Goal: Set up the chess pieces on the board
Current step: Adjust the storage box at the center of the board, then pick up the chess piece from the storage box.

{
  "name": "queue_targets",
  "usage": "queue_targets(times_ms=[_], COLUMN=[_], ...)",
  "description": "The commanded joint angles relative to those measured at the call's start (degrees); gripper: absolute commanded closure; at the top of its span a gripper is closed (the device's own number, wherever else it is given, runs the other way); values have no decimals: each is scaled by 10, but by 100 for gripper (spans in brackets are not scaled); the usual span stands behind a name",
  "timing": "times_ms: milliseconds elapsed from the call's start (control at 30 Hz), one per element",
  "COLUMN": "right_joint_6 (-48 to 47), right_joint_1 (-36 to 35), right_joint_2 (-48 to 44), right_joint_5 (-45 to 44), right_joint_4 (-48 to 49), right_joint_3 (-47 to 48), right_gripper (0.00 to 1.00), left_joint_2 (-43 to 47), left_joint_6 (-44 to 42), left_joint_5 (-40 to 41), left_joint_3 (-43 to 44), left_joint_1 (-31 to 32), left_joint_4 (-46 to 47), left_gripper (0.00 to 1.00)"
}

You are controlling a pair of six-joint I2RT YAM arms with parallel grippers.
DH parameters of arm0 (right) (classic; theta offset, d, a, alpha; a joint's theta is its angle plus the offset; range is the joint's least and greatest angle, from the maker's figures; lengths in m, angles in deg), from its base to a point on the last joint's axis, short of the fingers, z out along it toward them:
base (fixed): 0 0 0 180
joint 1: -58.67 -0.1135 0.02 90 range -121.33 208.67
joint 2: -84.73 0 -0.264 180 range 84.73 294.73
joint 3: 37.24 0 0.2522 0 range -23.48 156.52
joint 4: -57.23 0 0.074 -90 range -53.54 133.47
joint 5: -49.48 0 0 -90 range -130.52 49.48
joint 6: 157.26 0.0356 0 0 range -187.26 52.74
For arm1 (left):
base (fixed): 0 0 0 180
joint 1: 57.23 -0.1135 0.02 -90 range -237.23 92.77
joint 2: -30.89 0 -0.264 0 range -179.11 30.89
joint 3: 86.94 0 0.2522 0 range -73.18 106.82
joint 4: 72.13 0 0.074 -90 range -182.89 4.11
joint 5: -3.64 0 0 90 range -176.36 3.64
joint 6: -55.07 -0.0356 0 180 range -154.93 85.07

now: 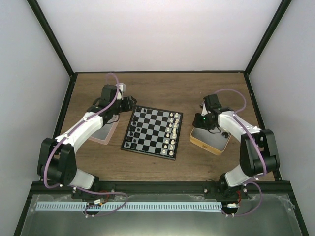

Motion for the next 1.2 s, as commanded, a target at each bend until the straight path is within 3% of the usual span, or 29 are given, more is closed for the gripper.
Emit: queue_targets(times_ms=[0,300,500,900,1167], right_joint_6=[30,193,203,198,197], right_joint_1=[-4,28,73,79,79], right_joint_2=[-38,-103,-74,50,70], right_joint_5=[-49,-245,-230,-236,-242], right_joint_4=[-12,-13,26,50,42], right_joint_3=[30,13,-10,28,13], right_gripper=[59,53,53,53,62], left_joint_2=[9,19,21,27,24], left_joint_6=[1,0,1,-1,0], left_joint_5=[-11,-6,-7,-3,-4], left_joint_3=[-4,-11,-15,-21,-21], left_joint_1=[-4,-5,-6,-7,-7], left_joint_4=[13,14,19,22,24], left_gripper=[42,42,42,41,41])
